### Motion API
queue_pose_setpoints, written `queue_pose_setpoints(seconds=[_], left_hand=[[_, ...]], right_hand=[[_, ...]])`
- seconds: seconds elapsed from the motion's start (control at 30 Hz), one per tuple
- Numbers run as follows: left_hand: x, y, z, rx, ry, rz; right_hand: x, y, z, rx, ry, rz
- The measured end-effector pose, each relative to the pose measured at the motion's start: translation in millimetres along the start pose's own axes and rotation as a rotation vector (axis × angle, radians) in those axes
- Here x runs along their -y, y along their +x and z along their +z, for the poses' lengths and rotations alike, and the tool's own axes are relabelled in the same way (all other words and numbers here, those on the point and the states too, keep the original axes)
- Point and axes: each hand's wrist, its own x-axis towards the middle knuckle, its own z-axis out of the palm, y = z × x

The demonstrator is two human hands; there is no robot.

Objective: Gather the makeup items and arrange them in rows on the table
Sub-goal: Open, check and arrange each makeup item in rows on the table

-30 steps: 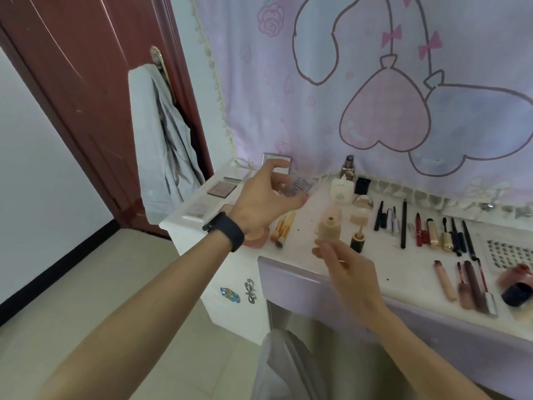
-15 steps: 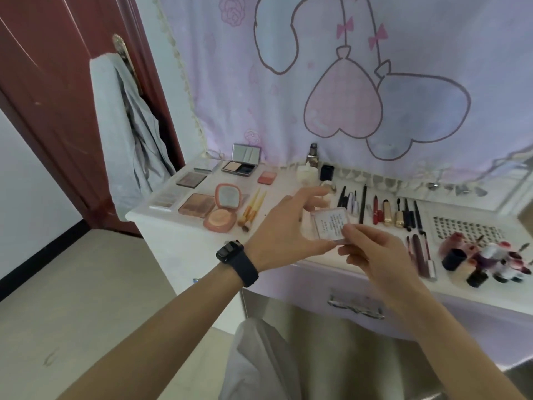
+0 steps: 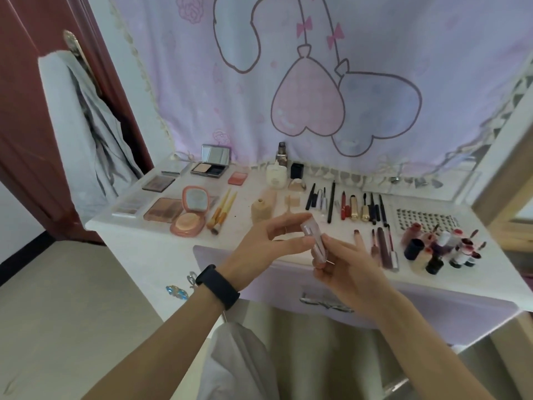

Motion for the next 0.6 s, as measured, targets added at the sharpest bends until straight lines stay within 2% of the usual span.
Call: queue_pose_setpoints(seconds=[0.1,0.2,0.27,0.4,0.5,0.6], left_hand=[[3.2,1.6,4.0,-0.067,0.079,0.047],[7.5,3.3,6.7,-0.121,0.265,0.154],[8.5,3.7,6.8,-0.108,0.375,0.217],[9.6,2.0,9.2,-0.07,0.453,0.297],[11.4,0.7,6.5,-0.037,0.423,0.242],[10.4,-0.2,0.3,-0.011,0.218,0.082]], right_hand=[[-1.8,2.1,-4.2,-0.011,0.014,0.0],[-1.5,1.1,-6.7,0.006,-0.053,0.019],[0.2,0.3,-7.5,0.02,-0.101,0.022],[2.6,1.3,-6.9,-0.009,-0.316,-0.049],[3.2,1.4,-9.4,-0.06,-0.456,-0.13],[1.7,0.3,-14.5,-0.098,-0.631,-0.239]])
